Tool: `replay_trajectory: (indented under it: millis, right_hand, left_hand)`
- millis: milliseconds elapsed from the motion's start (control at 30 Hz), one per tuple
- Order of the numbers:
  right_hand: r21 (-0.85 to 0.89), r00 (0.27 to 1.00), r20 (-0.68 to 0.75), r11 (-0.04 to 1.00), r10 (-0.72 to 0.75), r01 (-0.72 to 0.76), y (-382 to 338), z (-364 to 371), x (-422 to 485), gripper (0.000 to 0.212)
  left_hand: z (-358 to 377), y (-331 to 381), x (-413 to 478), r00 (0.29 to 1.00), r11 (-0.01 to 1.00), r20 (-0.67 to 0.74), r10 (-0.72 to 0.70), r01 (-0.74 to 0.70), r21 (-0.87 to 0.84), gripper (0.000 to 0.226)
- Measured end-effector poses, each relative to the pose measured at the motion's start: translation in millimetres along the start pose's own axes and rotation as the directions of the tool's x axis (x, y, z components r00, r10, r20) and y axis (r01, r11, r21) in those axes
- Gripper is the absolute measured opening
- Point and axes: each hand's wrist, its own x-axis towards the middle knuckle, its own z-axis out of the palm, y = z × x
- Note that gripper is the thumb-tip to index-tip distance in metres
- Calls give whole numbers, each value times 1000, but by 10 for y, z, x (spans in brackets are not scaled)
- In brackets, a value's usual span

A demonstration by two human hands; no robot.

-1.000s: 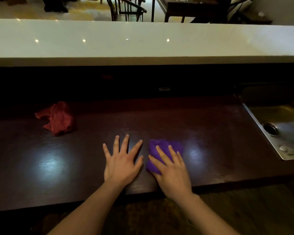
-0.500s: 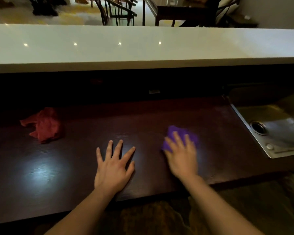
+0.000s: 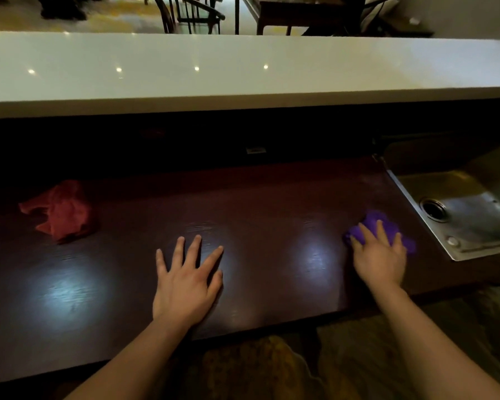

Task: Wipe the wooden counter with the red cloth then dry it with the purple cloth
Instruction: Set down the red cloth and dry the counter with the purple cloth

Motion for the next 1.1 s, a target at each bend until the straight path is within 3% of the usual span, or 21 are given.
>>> replay_trajectory:
  millis: [33, 100, 200, 267, 333, 467, 600, 633, 700, 767, 833, 900, 1000, 1100]
  right_hand:
    - [16, 999, -15, 999, -33, 33, -214, 17, -60, 49]
    - [11, 972, -36, 972, -233, 233, -610, 96, -338, 49]
    - [51, 847, 6, 846, -531, 530, -732, 129, -769, 49]
    - [60, 768, 21, 767, -640, 638, -467, 92, -828, 50]
    - [17, 791, 18, 791, -611, 611, -66, 68, -778, 52]
    - [-78, 955, -6, 952, -296, 295, 505, -9, -329, 55]
    - [-21, 997, -17, 996, -81, 81, 181, -9, 77, 51]
    - [-3, 996, -26, 996, -89, 89, 14, 31, 47, 51]
    - [-16, 961, -49, 962, -272, 271, -257, 142, -144, 52]
    - [-31, 849, -53, 851, -526, 525, -270, 195, -307, 53]
    - [-30, 762, -16, 762, -648, 647, -87, 126, -142, 53]
    - [-70, 822, 19, 819, -569, 569, 89, 58, 233, 52]
    - [-26, 956, 43, 956, -290, 291, -38, -39, 845, 50]
    - [66, 980, 36, 979, -194, 191, -502, -47, 987, 49]
  left_hand:
    - [-5, 4, -3, 1000, 1000, 5, 0, 0, 0, 53]
    - [-17, 13, -2, 1000, 1000, 19, -3, 3, 7, 54]
    - [-79, 90, 37, 995, 999, 92, -26, 24, 24, 60]
    - [-138, 247, 142, 992, 998, 109, -60, 61, -11, 60]
    - [-150, 494, 241, 995, 994, 84, -55, 63, -86, 58]
    - [16, 911, 289, 998, 992, 58, 9, -1, -125, 60]
    - [136, 957, 318, 999, 999, 52, -2, 4, -43, 63]
    - [142, 955, 314, 999, 999, 50, -3, 5, -40, 63]
    - [131, 963, 315, 999, 999, 35, -8, 9, -35, 63]
    - [127, 960, 319, 999, 999, 45, -12, 13, -32, 63]
    - [127, 954, 308, 999, 999, 41, -10, 11, -31, 63]
    - [133, 957, 303, 999, 1000, 34, -11, 12, -24, 61]
    - [133, 966, 312, 1000, 1000, 20, -12, 13, -20, 59]
    - [135, 968, 305, 999, 1000, 32, -4, 4, -11, 59]
